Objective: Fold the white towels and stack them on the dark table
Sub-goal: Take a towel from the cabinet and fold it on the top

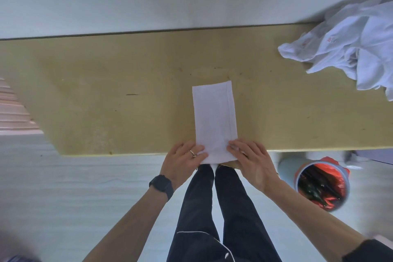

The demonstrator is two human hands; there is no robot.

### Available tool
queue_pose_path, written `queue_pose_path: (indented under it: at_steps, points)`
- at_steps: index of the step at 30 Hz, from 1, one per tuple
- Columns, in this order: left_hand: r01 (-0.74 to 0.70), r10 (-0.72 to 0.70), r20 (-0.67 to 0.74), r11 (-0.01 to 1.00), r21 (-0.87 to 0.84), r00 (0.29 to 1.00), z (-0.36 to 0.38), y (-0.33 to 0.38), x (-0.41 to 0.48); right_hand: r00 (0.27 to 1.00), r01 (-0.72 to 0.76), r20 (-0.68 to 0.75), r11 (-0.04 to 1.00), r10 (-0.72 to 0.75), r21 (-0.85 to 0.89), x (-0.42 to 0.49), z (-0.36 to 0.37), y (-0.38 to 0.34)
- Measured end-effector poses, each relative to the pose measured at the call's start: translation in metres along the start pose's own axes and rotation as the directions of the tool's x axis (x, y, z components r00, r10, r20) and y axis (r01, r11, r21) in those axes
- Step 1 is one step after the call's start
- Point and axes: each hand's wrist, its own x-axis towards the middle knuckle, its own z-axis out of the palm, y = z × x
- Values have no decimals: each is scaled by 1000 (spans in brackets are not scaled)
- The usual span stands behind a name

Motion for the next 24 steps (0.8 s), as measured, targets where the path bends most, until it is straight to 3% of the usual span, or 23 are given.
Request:
queue_pose_path:
  at_steps: [3, 5, 7, 9, 12, 14, 24]
  points:
    - [97, -93, 29, 979, -178, 995, -7, -1, 4, 998, -48, 37, 993, 44, 106, 2, -12, -3]
    - [268, -221, 175, 908, -321, 959, -21, -3, 18, 987, -150, 80, 970, 137, 194, 9, -25, -7]
    - [483, -310, 445, 800, -356, 840, -38, -9, 38, 937, -342, 175, 889, 301, 304, 27, -42, -13]
    - [621, -351, 571, 682, -388, 742, -49, -17, 59, 854, -519, 271, 763, 443, 387, 51, -61, -15]
    - [746, -449, 596, 402, -531, 666, -56, -36, 86, 753, -649, 336, 552, 566, 524, 86, -76, -9]
    - [766, -492, 599, 277, -580, 632, -55, -49, 100, 713, -679, 340, 487, 613, 549, 107, -77, -3]
    - [783, -690, 562, 10, -622, 455, -27, -70, 141, 641, -714, 300, 406, 706, 570, 179, -53, 23]
